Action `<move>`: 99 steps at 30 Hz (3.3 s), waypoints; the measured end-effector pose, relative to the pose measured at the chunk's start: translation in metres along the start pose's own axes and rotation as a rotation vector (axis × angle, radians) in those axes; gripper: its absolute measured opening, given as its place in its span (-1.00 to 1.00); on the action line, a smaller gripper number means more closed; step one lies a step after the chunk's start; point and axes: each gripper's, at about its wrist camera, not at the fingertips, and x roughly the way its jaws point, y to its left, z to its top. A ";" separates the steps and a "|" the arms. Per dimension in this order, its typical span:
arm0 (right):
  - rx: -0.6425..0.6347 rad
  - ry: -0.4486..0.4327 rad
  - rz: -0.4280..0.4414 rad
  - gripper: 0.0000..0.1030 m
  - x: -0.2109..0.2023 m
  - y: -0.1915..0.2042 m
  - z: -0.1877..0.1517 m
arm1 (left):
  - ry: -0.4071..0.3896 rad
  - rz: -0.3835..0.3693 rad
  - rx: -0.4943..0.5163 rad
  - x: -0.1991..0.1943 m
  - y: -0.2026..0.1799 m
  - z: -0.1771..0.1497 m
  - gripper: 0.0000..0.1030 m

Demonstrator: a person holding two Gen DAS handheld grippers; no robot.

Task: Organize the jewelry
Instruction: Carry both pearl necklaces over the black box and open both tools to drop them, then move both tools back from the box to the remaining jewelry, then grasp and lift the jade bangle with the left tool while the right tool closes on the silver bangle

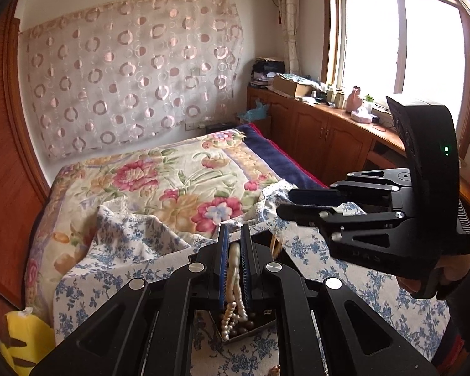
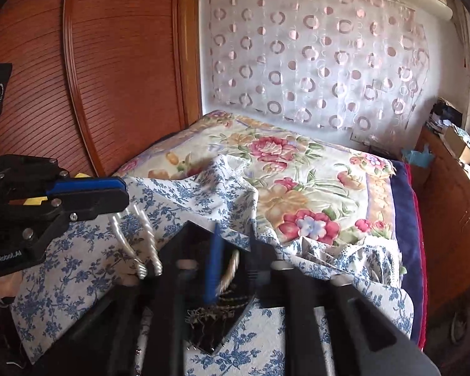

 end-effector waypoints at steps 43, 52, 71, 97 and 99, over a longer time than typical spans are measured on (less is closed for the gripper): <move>0.068 0.113 0.125 -0.37 -0.070 0.096 -0.179 | 0.082 0.034 -0.044 -0.071 -0.028 -0.168 -0.53; 0.038 0.182 0.182 -0.37 -0.057 0.123 -0.185 | 0.104 0.041 -0.078 -0.076 -0.021 -0.188 -0.34; 0.045 0.161 0.166 -0.91 -0.070 0.110 -0.184 | 0.184 -0.023 -0.097 -0.052 -0.027 -0.201 -0.32; 0.145 0.083 0.096 -0.91 -0.093 0.055 -0.179 | 0.295 -0.060 0.037 -0.009 -0.086 -0.206 0.44; 0.147 0.082 0.096 -0.91 -0.095 0.054 -0.181 | 0.298 -0.045 0.050 -0.006 -0.091 -0.205 0.48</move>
